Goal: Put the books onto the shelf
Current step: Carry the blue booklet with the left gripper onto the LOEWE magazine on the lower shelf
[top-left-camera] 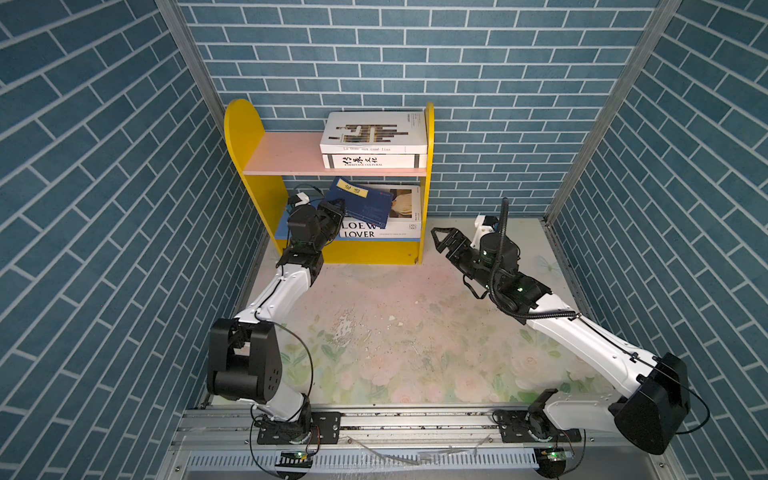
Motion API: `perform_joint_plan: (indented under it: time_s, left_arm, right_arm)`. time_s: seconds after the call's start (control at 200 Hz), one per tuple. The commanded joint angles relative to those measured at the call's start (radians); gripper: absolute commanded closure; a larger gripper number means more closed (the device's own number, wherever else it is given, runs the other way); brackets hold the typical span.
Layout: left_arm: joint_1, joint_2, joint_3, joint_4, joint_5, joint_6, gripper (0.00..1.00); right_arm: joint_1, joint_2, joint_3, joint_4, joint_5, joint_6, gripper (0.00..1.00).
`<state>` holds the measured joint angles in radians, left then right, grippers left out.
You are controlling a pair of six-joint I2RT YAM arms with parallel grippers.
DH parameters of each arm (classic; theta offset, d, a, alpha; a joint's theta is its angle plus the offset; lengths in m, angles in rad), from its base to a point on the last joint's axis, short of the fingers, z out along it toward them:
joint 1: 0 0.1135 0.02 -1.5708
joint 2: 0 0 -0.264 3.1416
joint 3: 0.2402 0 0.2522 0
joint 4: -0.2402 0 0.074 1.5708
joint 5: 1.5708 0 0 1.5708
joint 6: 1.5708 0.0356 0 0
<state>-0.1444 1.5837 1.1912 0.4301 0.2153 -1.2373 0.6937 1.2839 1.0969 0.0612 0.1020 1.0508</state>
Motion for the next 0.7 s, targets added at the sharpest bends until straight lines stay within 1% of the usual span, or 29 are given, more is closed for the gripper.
perform_joint_plan:
  time_s: [0.0, 0.165, 0.36, 0.585, 0.69]
  left_arm:
    - [-0.035, 0.041, 0.064, 0.099, -0.054, -0.008, 0.95]
    - [-0.084, 0.118, 0.127, 0.108, -0.124, 0.026, 0.95]
    - [-0.126, 0.201, 0.165, 0.151, -0.161, 0.003, 0.95]
    - [-0.176, 0.263, 0.221, 0.144, -0.199, 0.010, 0.95]
    - [-0.193, 0.289, 0.248, 0.143, -0.197, 0.025, 0.94]
  right_arm:
    - [-0.013, -0.033, 0.021, -0.050, 0.036, -0.039, 0.05]
    - [-0.023, -0.059, 0.017, -0.092, 0.056, -0.045, 0.05]
    - [-0.031, -0.103, -0.002, -0.145, 0.088, -0.054, 0.05]
    - [-0.036, -0.110, 0.019, -0.200, 0.076, -0.079, 0.05]
    - [-0.037, -0.109, 0.042, -0.233, 0.079, -0.107, 0.05]
